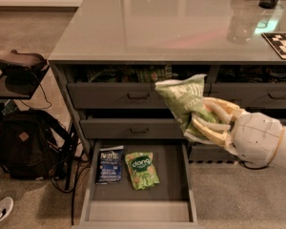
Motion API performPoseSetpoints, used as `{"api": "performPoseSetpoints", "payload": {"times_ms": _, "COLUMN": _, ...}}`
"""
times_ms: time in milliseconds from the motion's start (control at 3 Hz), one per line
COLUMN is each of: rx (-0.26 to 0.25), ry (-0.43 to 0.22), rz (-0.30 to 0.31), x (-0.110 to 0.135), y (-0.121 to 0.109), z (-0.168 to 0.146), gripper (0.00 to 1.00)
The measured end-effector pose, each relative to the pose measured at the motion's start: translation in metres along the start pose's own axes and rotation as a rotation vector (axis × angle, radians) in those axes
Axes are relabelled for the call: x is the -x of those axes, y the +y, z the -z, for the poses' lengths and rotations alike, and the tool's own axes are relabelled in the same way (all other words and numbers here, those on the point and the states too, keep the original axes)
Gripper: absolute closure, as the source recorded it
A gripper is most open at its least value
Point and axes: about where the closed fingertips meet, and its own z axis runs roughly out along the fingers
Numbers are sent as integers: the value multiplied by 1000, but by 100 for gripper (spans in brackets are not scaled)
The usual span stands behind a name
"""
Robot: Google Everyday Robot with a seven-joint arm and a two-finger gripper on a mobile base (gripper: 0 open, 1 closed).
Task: Pick green jalapeno chip bag from bottom drawer and place on counter
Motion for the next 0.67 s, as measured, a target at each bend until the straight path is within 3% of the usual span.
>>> {"api": "performPoseSetpoints", "payload": {"times_ms": 333, "rx": -62, "ry": -7, "rz": -22, "x": 10, "y": -15, "z": 2, "gripper": 100}}
{"api": "performPoseSetpoints", "payload": {"times_ms": 667, "rx": -64, "ry": -7, "rz": -23, "x": 10, "y": -16, "z": 2, "gripper": 100}}
